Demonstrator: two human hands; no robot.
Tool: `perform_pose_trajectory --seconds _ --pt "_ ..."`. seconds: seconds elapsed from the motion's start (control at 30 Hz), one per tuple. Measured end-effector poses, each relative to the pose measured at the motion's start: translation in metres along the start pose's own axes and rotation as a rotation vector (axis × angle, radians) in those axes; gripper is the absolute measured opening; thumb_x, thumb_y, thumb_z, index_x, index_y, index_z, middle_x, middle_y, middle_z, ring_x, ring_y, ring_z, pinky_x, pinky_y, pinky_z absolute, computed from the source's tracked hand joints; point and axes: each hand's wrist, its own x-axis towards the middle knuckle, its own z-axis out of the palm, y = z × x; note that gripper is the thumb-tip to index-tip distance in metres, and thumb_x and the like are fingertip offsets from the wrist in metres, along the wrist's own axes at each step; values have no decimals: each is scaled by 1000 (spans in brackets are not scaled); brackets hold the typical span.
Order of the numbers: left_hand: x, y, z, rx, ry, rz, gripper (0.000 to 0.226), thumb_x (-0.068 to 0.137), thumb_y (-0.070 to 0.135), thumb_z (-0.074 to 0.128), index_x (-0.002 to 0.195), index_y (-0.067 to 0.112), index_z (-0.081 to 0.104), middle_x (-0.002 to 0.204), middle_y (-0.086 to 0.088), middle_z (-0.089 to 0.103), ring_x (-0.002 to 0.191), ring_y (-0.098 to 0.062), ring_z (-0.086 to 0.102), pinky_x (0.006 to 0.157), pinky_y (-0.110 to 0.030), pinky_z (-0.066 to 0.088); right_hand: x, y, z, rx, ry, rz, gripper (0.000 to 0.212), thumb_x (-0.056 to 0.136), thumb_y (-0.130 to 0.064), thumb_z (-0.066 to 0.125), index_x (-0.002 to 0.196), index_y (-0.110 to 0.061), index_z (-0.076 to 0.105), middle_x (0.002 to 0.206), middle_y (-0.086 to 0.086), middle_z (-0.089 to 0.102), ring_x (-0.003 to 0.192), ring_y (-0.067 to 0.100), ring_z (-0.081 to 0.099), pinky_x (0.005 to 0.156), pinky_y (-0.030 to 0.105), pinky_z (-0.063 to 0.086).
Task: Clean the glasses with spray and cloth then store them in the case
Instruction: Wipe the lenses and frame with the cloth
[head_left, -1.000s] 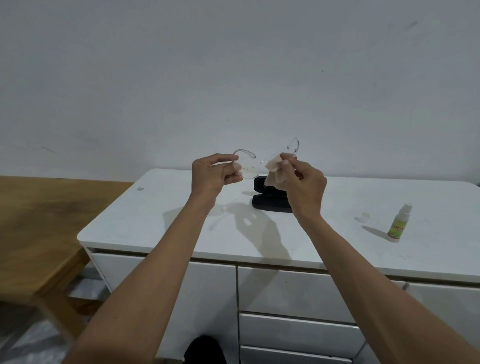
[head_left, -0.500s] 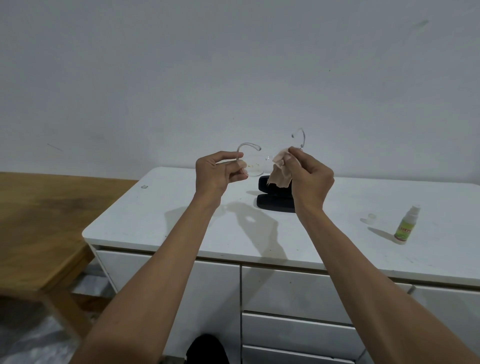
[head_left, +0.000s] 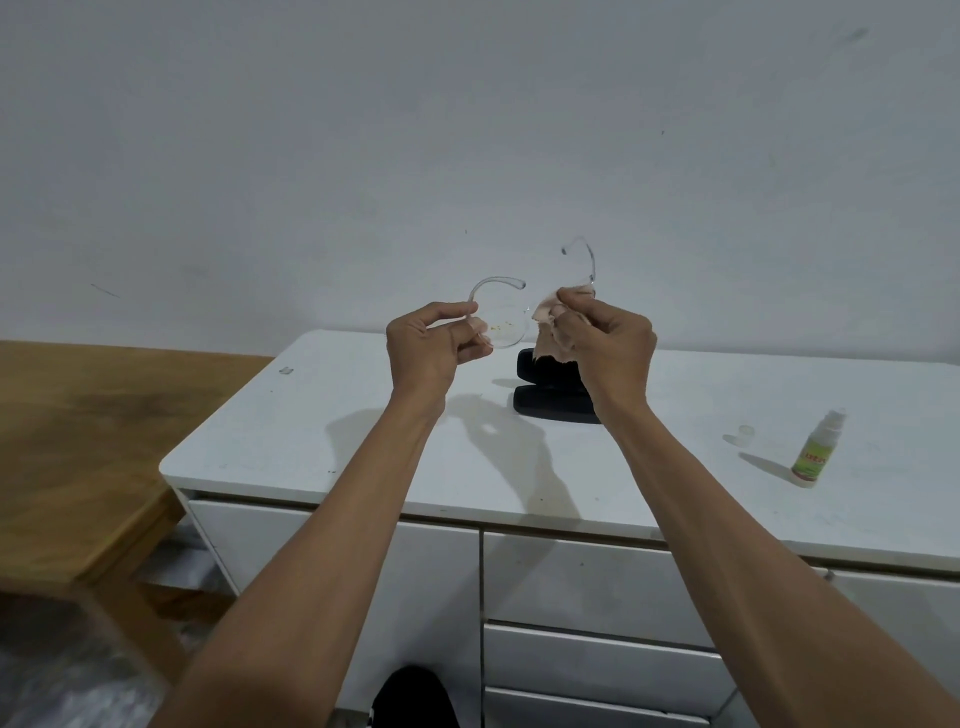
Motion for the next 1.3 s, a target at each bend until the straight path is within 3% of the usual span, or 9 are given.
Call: perform_pose_trajectory --seconds 0.07,0.17,0.27,0.47,0.6,0.7,0.9,1.1,1.3 --pt "-2 -3 -3 -7 -3 -10 15 81 -13 72 89 -1 75 74 -22 68 56 -28 64 69 -36 63 0 2 -4 -22 -38 3 18 82 -14 75 98 -15 84 72 -6 74 74 8 69 80 28 58" --pt "-3 -6 -10 13 -7 -18 13 81 -13 72 89 -2 74 74 -22 66 57 -29 63 65 -33 62 -2 2 -14 -107 -101 16 13 81 -10 75 91 -11 84 80 -2 79 82 8 75 80 25 60" --pt "-3 -8 -13 42 -13 -16 12 81 -12 73 87 -2 74 74 -22 66 58 -29 62 63 -31 61 -9 1 -20 -124 -116 6 13 79 -4 73 84 -10 83 79 4 79 72 6 71 69 16 54" --pt "-3 -1 -2 104 -44 21 13 82 -11 71 87 -1 75 70 -21 67 56 -28 62 65 -33 62 -17 2 -8 -1 211 -52 17 77 -8 71 81 -21 82 71 1 75 69 8 66 71 18 53" --pt "-1 7 6 132 -38 62 13 82 -10 71 86 2 75 68 -21 68 56 -28 64 65 -32 62 -8 -4 5 130 286 11 23 84 -5 68 95 -18 84 85 -10 79 77 2 71 72 21 59" --pt "-1 9 11 139 -32 64 11 83 -9 71 88 -1 75 67 -20 68 56 -27 65 64 -31 62 -1 -6 10 169 259 32 25 83 -8 69 99 -20 83 90 -14 80 88 5 74 89 42 62" --pt "-2 7 14 104 -17 38 12 82 -10 72 87 0 75 67 -20 68 53 -26 65 67 -36 64 6 -7 12 192 178 48 25 81 -10 72 100 -21 83 99 -5 81 103 10 74 100 37 57" --pt "0 2 7 69 12 14 15 81 -12 71 86 2 75 70 -20 69 52 -25 65 68 -37 64 10 -4 1 77 -14 14 19 84 -9 75 101 -14 83 92 -3 82 92 11 77 88 30 60" --pt "0 1 -5 75 -14 -2 14 82 -12 71 87 0 74 71 -21 66 54 -26 62 63 -34 61 7 1 -18 -65 -214 12 8 81 -6 77 86 -9 82 80 15 78 74 17 74 71 28 55"
